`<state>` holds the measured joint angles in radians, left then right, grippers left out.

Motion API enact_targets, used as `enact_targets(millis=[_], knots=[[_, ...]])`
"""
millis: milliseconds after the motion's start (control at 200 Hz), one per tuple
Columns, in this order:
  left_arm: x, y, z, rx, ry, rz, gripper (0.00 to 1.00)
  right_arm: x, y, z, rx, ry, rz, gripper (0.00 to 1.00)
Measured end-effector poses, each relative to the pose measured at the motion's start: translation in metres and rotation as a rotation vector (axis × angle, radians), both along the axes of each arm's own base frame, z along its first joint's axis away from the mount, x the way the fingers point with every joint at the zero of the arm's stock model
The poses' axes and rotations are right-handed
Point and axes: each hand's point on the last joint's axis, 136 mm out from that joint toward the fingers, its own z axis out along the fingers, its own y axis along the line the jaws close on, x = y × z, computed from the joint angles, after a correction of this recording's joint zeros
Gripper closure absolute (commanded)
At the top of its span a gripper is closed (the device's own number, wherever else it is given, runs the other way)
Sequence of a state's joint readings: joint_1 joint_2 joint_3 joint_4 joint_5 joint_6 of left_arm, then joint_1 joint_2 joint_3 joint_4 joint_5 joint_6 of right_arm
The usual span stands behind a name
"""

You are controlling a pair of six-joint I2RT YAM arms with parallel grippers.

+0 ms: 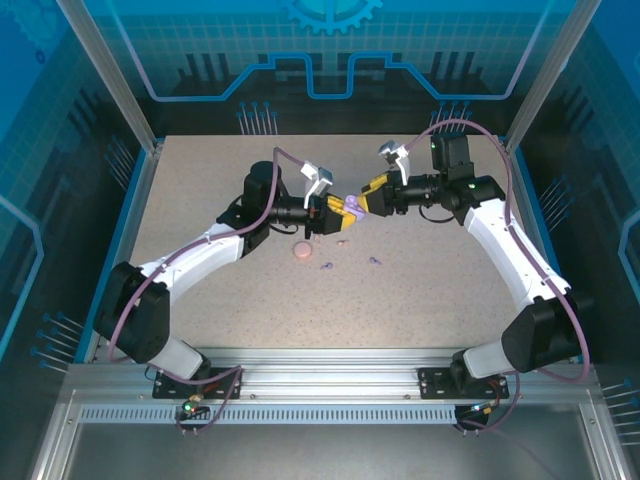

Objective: Insert the wireless bluetooth earbuds into the charging case

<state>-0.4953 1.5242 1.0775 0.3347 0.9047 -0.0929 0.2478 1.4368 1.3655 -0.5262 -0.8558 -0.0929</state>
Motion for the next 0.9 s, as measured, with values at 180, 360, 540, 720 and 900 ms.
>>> enact_targets(millis=[180, 360, 540, 720, 900], knots=[[-0.002, 0.0, 0.002, -0.002, -0.015, -0.004, 0.97, 0.0, 0.0, 0.001, 0.001, 0.002, -0.007, 0.53], [0.0, 0.0, 0.001, 0.001, -0.02, 0.007, 0.97, 0.001, -0.004, 0.002, -0.006, -0.003, -0.041, 0.45], [0.002, 0.003, -0.01, 0.004, -0.004, 0.028, 0.97, 0.005, -0.019, 0.002, -0.021, -0.006, -0.131, 0.44], [0.006, 0.009, -0.02, 0.008, 0.022, 0.057, 0.96, 0.015, -0.038, -0.021, -0.083, 0.048, -0.252, 0.44], [0.001, 0.017, -0.029, 0.008, 0.045, 0.086, 0.96, 0.024, -0.05, -0.061, -0.175, 0.166, -0.343, 0.46]])
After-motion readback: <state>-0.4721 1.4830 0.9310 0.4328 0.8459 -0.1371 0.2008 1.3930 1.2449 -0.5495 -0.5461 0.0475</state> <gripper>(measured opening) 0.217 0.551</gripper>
